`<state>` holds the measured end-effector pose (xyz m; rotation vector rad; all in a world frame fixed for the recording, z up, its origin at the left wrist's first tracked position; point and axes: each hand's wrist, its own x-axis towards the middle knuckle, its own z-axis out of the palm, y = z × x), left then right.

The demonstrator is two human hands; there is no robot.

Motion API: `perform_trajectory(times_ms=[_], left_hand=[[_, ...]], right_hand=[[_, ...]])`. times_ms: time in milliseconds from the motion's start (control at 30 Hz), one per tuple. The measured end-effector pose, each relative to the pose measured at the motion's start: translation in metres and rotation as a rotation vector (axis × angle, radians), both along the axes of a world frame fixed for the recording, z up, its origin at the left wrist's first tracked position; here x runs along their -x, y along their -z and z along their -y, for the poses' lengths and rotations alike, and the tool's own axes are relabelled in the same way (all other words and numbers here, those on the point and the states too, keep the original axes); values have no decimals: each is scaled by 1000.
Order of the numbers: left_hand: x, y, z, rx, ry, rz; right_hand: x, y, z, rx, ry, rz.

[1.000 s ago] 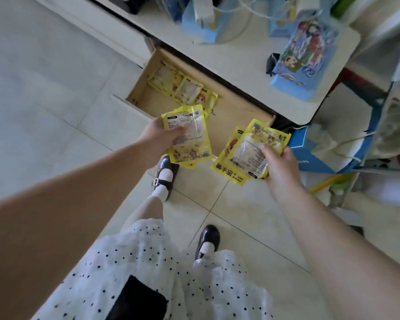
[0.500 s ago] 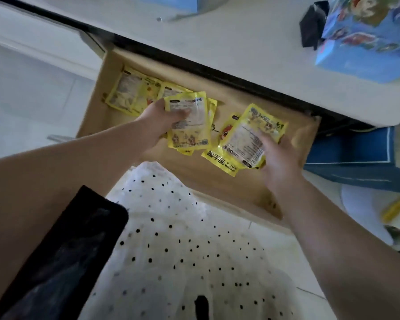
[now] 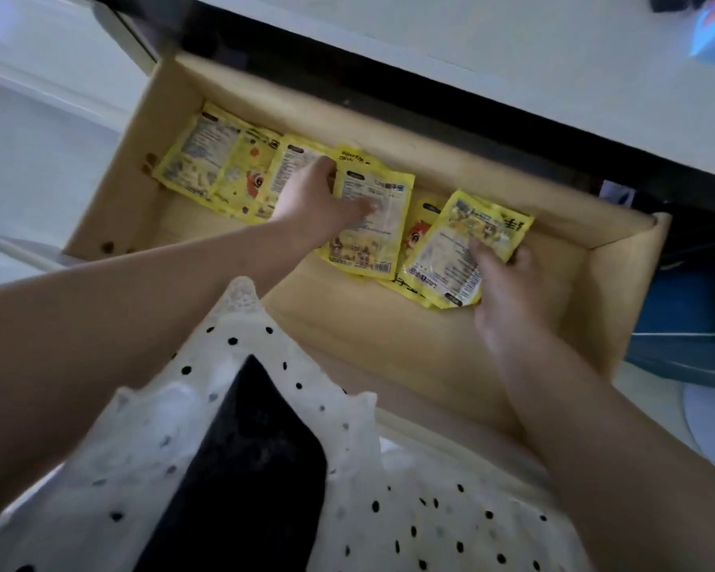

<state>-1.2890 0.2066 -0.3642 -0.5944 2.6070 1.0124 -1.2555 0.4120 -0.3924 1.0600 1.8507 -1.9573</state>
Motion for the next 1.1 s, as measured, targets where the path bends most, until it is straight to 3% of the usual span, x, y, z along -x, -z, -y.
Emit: perform_trajectory(times_ms=[167, 333, 400, 467, 533, 567, 733, 967, 1100], left_hand=[[-6, 10, -17, 194, 22, -115], [-18, 13, -20, 271, 145, -365], [-24, 11, -16, 315, 397, -509], [-31, 13, -14, 435, 819, -581], [-36, 20, -13, 615, 1198, -498], [-38, 22, -15, 669, 1287, -423], [-38, 25, -39, 719, 1258, -204], [-39, 24, -66, 714, 1114, -166], [-40, 20, -69, 742, 1375, -312]], right_hand=[[-1, -8, 3, -243, -92, -11], [0, -18, -4, -305, -116, -10], [-2, -18, -6, -304, -94, -1], [-1, -16, -9, -318, -83, 2], [-1, -12, -13, -355, -84, 17], [-1, -11, -15, -364, -79, 30], [-2, -14, -34, -384, -90, 109], [-11, -21, -41, -447, -73, 56], [-10, -26, -41, -526, -79, 21]])
